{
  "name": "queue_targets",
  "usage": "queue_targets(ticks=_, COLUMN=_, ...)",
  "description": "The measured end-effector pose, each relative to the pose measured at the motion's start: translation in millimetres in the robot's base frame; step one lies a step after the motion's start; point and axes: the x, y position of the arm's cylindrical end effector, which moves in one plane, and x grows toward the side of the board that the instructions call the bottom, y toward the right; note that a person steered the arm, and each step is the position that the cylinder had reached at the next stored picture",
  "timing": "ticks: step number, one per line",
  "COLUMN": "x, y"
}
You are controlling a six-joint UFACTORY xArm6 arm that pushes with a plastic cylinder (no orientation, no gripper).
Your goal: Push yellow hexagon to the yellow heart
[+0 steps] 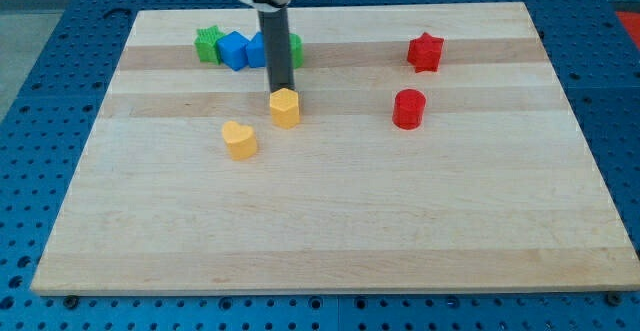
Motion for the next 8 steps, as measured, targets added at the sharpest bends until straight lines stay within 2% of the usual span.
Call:
queue_targets(ticks=2, x=42.1, y=-0.5)
queue_targets(ticks=4, x=-1.3, y=22.1)
queue_targets(ticks=5, x=5.2, y=53.2)
queue_targets(ticks=6, x=26.7, y=58.8)
queue_targets(ticks=8, x=70.6, y=6.5)
